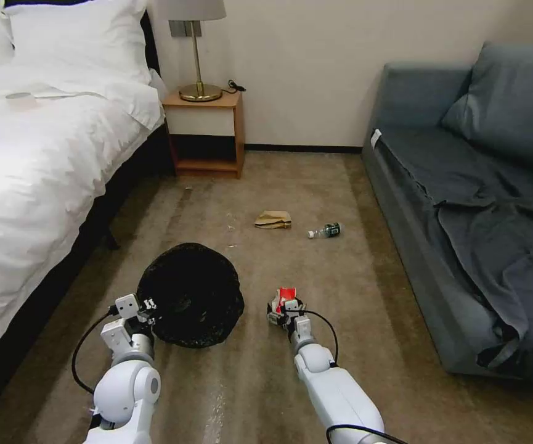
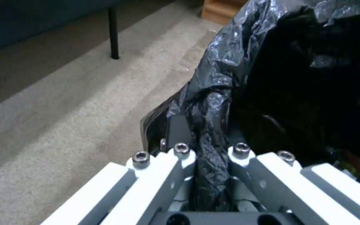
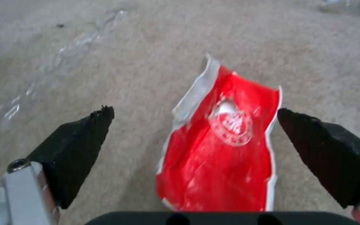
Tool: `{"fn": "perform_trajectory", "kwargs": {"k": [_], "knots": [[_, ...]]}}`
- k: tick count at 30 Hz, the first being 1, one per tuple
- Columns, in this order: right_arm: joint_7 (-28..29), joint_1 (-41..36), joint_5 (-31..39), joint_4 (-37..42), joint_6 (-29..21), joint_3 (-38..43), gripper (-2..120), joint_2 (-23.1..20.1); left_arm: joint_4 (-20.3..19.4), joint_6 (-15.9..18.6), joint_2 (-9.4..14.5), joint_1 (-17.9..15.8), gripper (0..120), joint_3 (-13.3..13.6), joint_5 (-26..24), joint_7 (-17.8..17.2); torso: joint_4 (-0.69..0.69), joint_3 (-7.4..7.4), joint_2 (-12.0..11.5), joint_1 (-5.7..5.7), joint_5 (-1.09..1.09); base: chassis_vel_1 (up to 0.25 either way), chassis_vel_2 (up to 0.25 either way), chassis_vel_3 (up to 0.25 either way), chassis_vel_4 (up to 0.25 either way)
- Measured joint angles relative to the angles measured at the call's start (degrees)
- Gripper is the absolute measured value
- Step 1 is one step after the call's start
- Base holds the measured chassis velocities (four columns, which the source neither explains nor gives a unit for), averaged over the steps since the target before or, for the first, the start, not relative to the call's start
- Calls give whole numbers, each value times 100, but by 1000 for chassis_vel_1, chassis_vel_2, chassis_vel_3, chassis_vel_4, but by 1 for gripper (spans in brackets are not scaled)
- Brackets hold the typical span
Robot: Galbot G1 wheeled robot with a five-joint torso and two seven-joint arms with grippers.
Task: Pick up the trash bin, then pick up the garbage on the floor and place it into the trash bin.
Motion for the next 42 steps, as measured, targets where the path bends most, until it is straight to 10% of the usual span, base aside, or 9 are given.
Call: {"fn": "perform_trajectory", "kwargs": {"k": [20, 42], "knots": [[-297, 58, -368, -612, 317, 95, 99, 2, -55, -53, -13, 87, 2, 6, 6, -14, 0, 0, 0, 0, 0, 0, 0, 0, 0], [-345, 157, -485, -801, 446, 255, 19, 2, -84, -72, -12, 85, 2, -4, -4, -29, 0, 0, 0, 0, 0, 0, 0, 0, 0]]}}
